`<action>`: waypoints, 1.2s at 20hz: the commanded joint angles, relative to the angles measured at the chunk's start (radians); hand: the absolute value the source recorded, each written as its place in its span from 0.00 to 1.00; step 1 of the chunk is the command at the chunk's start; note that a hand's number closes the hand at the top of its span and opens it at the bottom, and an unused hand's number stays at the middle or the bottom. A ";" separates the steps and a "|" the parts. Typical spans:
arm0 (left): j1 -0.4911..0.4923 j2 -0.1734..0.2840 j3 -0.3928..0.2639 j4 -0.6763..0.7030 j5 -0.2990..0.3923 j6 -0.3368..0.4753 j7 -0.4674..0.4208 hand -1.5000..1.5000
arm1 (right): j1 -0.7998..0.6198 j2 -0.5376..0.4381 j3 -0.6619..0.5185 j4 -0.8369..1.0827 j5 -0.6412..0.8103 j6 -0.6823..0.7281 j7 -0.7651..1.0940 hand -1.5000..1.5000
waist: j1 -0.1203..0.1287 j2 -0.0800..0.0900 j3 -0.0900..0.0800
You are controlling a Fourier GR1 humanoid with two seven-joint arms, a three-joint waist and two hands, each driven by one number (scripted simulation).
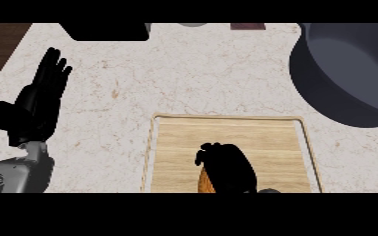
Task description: Pick the croissant from the tray and place it in the pot
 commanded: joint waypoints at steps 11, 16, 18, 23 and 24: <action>0.026 -0.013 0.034 -0.010 -0.004 -0.033 0.010 0.50 | 0.145 -0.244 0.068 -0.185 0.019 0.052 -0.412 1.00 | -0.016 -0.001 0.002; 0.035 -0.008 0.045 -0.010 -0.015 -0.015 0.021 0.50 | 0.217 -0.490 0.115 -0.463 -0.020 0.046 -0.667 1.00 | -0.048 -0.013 0.007; 0.025 -0.001 0.056 -0.005 -0.016 -0.014 0.019 0.50 | 0.271 -0.622 0.083 -0.514 0.010 -0.022 -0.764 1.00 | -0.063 -0.011 0.008; 0.045 -0.011 0.054 -0.016 -0.018 -0.014 -0.002 0.50 | 0.418 -0.818 -0.137 -0.628 -0.082 -0.197 -0.967 1.00 | -0.064 -0.007 0.006; 0.062 0.013 0.091 -0.012 0.008 -0.035 -0.017 0.50 | 0.456 -0.792 -0.166 -0.618 -0.105 -0.257 -0.985 1.00 | -0.072 -0.009 0.008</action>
